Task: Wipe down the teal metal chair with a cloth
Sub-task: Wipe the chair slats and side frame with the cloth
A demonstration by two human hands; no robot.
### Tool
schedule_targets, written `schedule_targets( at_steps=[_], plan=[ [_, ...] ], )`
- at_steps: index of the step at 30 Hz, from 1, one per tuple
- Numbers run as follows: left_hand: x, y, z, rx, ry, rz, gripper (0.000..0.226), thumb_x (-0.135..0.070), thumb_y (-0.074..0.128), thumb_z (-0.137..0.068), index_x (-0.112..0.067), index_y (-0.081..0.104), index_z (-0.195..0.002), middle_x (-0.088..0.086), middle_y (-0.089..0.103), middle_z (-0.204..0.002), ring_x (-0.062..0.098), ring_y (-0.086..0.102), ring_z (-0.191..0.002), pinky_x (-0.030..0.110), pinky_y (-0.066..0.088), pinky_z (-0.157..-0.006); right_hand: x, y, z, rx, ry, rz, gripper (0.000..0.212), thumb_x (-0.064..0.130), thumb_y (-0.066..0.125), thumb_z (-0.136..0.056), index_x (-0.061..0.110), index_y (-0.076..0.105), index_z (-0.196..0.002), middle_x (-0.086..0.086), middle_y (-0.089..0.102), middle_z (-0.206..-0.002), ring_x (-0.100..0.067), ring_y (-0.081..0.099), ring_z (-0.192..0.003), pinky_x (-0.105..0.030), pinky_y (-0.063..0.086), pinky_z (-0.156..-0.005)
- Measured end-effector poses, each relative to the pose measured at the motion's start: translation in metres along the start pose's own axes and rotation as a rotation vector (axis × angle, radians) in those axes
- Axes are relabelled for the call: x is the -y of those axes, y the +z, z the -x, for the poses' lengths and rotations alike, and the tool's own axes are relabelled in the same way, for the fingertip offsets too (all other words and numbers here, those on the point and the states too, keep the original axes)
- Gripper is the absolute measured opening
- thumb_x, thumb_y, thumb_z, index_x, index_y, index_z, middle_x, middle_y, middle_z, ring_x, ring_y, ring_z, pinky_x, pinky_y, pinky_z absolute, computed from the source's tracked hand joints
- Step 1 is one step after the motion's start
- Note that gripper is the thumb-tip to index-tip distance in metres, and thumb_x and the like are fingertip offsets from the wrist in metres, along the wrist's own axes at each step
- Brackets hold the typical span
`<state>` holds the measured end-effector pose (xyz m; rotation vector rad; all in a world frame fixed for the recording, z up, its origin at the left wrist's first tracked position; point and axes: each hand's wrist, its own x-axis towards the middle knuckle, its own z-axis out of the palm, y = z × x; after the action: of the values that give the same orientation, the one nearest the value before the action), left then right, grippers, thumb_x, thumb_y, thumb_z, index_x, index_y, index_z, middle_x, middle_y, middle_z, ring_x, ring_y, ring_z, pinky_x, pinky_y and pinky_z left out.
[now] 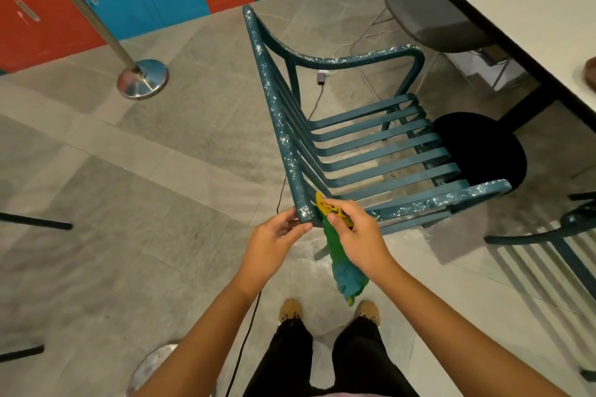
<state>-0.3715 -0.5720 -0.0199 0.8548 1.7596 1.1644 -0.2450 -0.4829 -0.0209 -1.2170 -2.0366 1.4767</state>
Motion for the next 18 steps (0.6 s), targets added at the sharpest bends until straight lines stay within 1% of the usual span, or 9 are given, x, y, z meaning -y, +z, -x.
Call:
schedule_targets(
  at_steps=[2,4,7,9,11,13,16,17,18],
  plan=[
    [0.000,0.000,0.000,-0.003,0.001,0.018,0.034,-0.012,0.062,-0.083,-0.041,0.059,-0.101,-0.018,0.067,-0.100,0.000,0.064,-0.095,0.010,0.048,-0.084,0.005,0.003,0.010,-0.033,-0.077,-0.014,0.028,0.008,0.050,-0.092,0.014,0.059,-0.117,0.003,0.055,-0.100,-0.002,0.051,-0.090,-0.008,0.040,-0.081],
    [0.001,0.000,0.000,-0.006,-0.001,0.026,0.035,-0.010,0.063,-0.082,-0.039,0.060,-0.101,-0.020,0.066,-0.099,-0.006,0.063,-0.093,0.008,0.047,-0.083,0.006,0.010,0.017,-0.074,-0.143,0.000,0.028,0.005,0.051,-0.091,0.012,0.061,-0.116,0.004,0.055,-0.100,-0.001,0.052,-0.092,-0.006,0.040,-0.081],
    [0.002,0.000,-0.001,-0.011,-0.009,0.025,0.034,-0.010,0.063,-0.082,-0.032,0.060,-0.107,-0.022,0.065,-0.099,-0.009,0.062,-0.092,0.007,0.046,-0.083,-0.001,0.014,0.014,-0.109,-0.165,0.044,0.028,0.001,0.052,-0.089,0.009,0.061,-0.114,0.002,0.057,-0.099,-0.011,0.055,-0.094,-0.018,0.045,-0.084],
    [0.002,0.000,-0.001,-0.016,-0.017,0.024,0.034,-0.010,0.064,-0.082,-0.031,0.059,-0.109,-0.023,0.065,-0.098,-0.012,0.061,-0.090,0.005,0.045,-0.082,-0.006,0.012,0.011,-0.108,-0.103,0.074,0.028,0.001,0.051,-0.090,0.008,0.061,-0.115,0.001,0.057,-0.097,-0.013,0.054,-0.092,-0.026,0.047,-0.085],
    [0.001,0.000,0.000,-0.019,-0.016,0.013,0.034,-0.010,0.064,-0.082,-0.033,0.058,-0.106,-0.023,0.064,-0.097,-0.015,0.060,-0.087,0.002,0.044,-0.080,-0.010,0.008,0.008,-0.074,-0.028,0.088,0.028,0.002,0.050,-0.091,0.008,0.060,-0.117,-0.005,0.059,-0.102,-0.013,0.052,-0.092,-0.029,0.048,-0.087],
    [0.001,0.000,0.000,-0.015,-0.014,-0.001,0.034,-0.010,0.064,-0.083,-0.029,0.058,-0.111,-0.020,0.064,-0.098,-0.016,0.060,-0.086,0.001,0.044,-0.078,-0.008,0.003,0.007,-0.047,0.004,0.077,0.029,0.004,0.050,-0.091,0.010,0.061,-0.117,-0.007,0.059,-0.105,-0.014,0.052,-0.094,-0.021,0.045,-0.085],
    [0.000,-0.002,-0.001,-0.006,-0.012,-0.027,0.035,-0.011,0.064,-0.082,-0.024,0.059,-0.114,-0.017,0.065,-0.100,-0.015,0.060,-0.086,0.002,0.044,-0.078,0.006,0.002,0.013,-0.079,-0.061,0.019,0.030,0.006,0.049,-0.092,0.014,0.060,-0.119,0.001,0.056,-0.099,-0.010,0.051,-0.093,-0.006,0.038,-0.078],
    [0.001,-0.002,-0.001,-0.001,-0.010,-0.036,0.034,-0.012,0.064,-0.082,-0.027,0.059,-0.112,-0.016,0.065,-0.099,-0.014,0.061,-0.086,0.003,0.045,-0.078,0.011,0.005,0.015,-0.087,-0.099,0.018,0.031,0.007,0.048,-0.092,0.015,0.059,-0.120,0.003,0.056,-0.100,-0.008,0.051,-0.094,-0.005,0.038,-0.080],
    [0.001,-0.003,-0.001,0.002,-0.009,-0.044,0.033,-0.012,0.064,-0.082,-0.031,0.059,-0.109,-0.017,0.066,-0.099,-0.012,0.061,-0.087,0.005,0.045,-0.080,0.014,0.010,0.017,-0.094,-0.132,0.032,0.031,0.007,0.048,-0.092,0.015,0.059,-0.120,0.003,0.057,-0.102,-0.008,0.052,-0.096,-0.008,0.040,-0.084]
  ],
)
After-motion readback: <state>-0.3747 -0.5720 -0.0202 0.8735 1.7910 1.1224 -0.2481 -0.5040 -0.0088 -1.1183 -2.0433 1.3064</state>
